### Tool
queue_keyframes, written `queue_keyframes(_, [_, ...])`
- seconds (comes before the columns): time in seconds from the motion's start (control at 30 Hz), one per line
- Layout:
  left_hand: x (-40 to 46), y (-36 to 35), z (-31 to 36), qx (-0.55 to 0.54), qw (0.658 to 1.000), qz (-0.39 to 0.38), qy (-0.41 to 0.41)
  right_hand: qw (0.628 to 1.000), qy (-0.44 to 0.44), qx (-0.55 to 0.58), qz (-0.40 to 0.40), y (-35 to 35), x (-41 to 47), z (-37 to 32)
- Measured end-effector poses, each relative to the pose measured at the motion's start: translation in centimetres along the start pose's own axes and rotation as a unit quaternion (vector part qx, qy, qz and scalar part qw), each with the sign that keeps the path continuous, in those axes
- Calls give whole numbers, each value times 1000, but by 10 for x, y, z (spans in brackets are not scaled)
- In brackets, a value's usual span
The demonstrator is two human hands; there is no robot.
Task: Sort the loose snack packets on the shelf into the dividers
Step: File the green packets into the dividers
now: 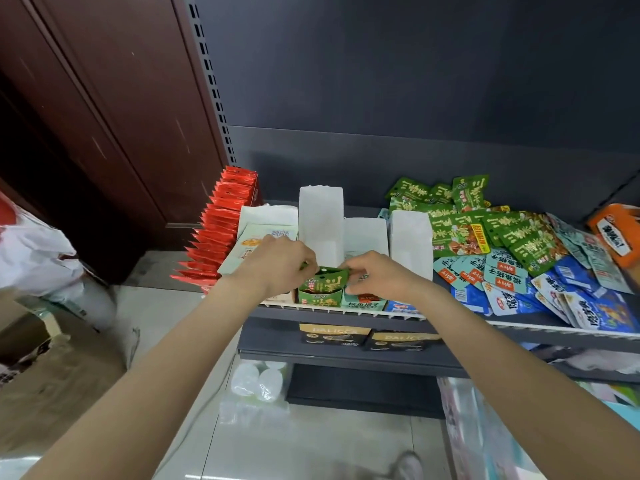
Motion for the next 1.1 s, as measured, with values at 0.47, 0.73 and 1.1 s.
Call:
queue_keyframes(0.47, [53, 7, 99, -205, 970, 121, -43, 971, 51, 72, 222, 82, -38, 50])
queue_keyframes(0.73, [164, -34, 227, -291, 956, 24, -5, 944, -79, -83, 309, 156, -59, 163])
queue_keyframes(1.1, [237, -135, 235, -207, 944, -173, 189, 975, -102, -140, 135, 189, -5, 258])
Point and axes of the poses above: each hand's wrist, its own x-axis towards the middle knuckle, its own y-axis out of the back of the hand, z = x × y, the point moved 3 cm from there along x, towards the middle knuckle, and after that the axes turned 3 degrees about y, right-handed, at the moved point
